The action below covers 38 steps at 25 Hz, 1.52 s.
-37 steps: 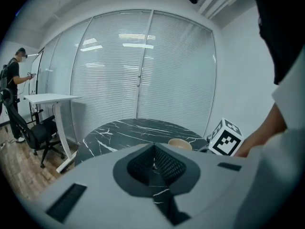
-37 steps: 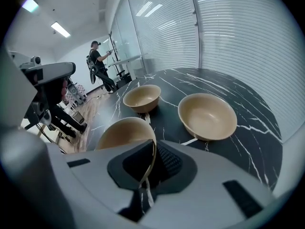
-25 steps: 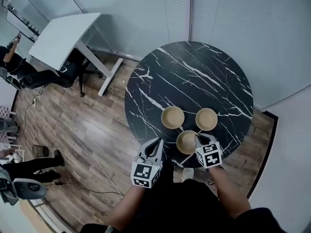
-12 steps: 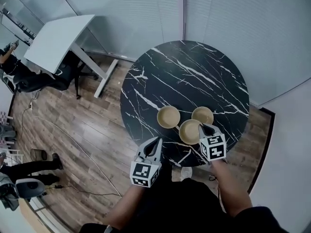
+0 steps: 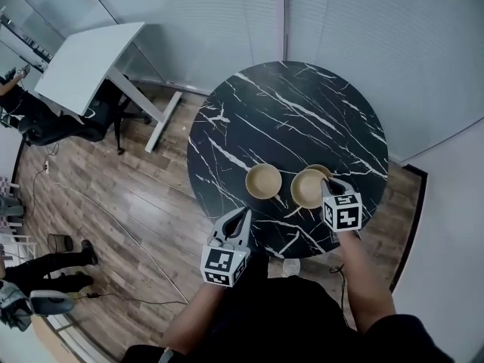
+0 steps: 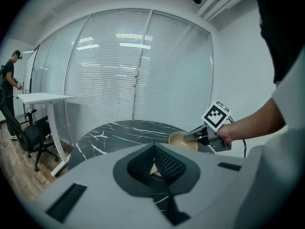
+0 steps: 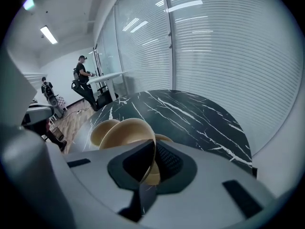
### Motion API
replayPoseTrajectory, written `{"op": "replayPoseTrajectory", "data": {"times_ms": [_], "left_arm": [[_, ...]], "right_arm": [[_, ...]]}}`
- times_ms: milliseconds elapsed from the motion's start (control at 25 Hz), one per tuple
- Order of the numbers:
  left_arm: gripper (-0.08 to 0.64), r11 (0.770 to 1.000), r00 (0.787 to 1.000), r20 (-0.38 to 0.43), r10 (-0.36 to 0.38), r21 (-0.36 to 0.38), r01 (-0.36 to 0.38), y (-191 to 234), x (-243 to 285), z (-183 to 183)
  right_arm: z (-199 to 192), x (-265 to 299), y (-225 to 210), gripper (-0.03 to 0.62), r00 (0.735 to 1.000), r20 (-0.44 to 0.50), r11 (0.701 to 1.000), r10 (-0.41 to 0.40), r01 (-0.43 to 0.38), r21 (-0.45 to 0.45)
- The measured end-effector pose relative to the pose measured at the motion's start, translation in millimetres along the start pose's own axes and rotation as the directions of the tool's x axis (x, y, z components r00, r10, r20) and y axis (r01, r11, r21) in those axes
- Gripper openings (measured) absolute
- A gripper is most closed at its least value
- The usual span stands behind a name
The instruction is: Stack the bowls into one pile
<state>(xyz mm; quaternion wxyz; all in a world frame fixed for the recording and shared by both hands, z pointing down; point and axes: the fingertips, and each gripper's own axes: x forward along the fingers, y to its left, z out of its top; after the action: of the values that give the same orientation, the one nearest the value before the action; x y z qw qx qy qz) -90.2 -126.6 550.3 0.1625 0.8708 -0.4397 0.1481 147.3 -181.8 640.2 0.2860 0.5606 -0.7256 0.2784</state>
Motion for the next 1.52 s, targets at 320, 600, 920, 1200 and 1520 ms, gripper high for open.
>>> {"op": "replayPoseTrajectory", "data": {"times_ms": [320,600,920,1200,1520], "left_arm": [[0.011,1.000,1.000,-0.020,0.021,-0.017,-0.021,14,-6,-10],[0.011,1.000,0.999,-0.027,0.022,-0.010,-0.022,19,-2,-12],[0.011,1.000,1.000,-0.030,0.008,-0.010,-0.009,16,0,-11],[0.011,1.000,1.000,-0.028,0.009,-0.010,-0.010,15,0,-10],[0.011,1.000,1.000,-0.017,0.024,-0.017,-0.025,15,-4,-7]], "right_arm": [[-2,16,-36,0.025,0.997,-0.048,0.997,-0.060,0.062,0.039],[-20,30,-47,0.026,0.993,-0.107,0.994,-0.044,0.054,0.096],[-19,33,-45,0.112,0.995,-0.087,0.995,-0.043,0.051,0.086],[3,20,-40,0.104,0.999,-0.021,0.997,-0.049,0.051,0.064],[46,-9,0,0.058,0.993,0.118,1.000,-0.005,0.005,-0.003]]}}
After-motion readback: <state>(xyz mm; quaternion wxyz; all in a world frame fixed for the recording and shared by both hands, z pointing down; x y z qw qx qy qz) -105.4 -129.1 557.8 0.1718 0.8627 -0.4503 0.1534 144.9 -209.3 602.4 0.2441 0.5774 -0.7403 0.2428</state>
